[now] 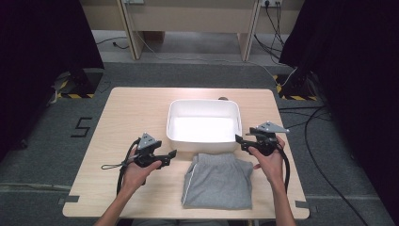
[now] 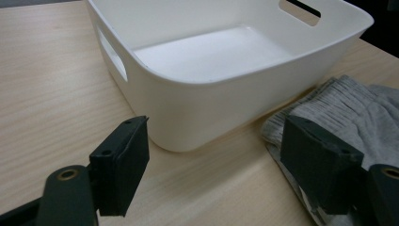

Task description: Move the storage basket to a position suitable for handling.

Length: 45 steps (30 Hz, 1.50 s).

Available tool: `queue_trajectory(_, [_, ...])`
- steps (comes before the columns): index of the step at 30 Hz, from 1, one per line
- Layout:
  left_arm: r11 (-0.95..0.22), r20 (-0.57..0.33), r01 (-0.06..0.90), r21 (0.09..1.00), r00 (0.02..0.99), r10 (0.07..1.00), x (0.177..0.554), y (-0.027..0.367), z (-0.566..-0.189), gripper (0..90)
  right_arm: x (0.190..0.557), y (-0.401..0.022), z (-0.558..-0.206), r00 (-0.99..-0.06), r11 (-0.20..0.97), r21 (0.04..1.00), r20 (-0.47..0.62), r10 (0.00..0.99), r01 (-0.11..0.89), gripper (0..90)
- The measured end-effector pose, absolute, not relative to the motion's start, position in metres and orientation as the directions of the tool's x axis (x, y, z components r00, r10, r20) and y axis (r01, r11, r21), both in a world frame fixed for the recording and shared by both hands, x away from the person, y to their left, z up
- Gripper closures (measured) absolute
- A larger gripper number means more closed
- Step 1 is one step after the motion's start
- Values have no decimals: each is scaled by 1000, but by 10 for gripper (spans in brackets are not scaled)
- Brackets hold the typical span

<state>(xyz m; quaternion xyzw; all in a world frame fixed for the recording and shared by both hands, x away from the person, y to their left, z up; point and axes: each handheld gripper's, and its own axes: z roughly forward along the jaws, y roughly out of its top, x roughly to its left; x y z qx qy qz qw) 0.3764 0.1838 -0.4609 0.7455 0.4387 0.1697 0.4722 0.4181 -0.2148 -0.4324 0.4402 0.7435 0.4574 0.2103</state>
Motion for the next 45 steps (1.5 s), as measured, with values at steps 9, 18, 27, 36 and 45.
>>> queue_trajectory(9, [-186,-168,495,849,586,792,352,185,-464,193,390,-230,-432,-534,192,869,94,840,456,276])
queue_trajectory(18, [-212,-151,479,852,612,776,333,182,-466,178,374,-236,-443,-542,207,860,93,835,467,255])
queue_trajectory(27, [-237,-147,481,844,633,760,319,177,-472,178,362,-235,-449,-560,227,851,92,823,474,218])
queue_trajectory(36, [-244,-156,489,837,642,751,309,177,-478,178,355,-230,-458,-580,247,841,95,809,482,204])
queue_trajectory(45, [-251,-171,504,826,649,741,299,175,-486,178,351,-227,-464,-585,252,829,108,804,499,200])
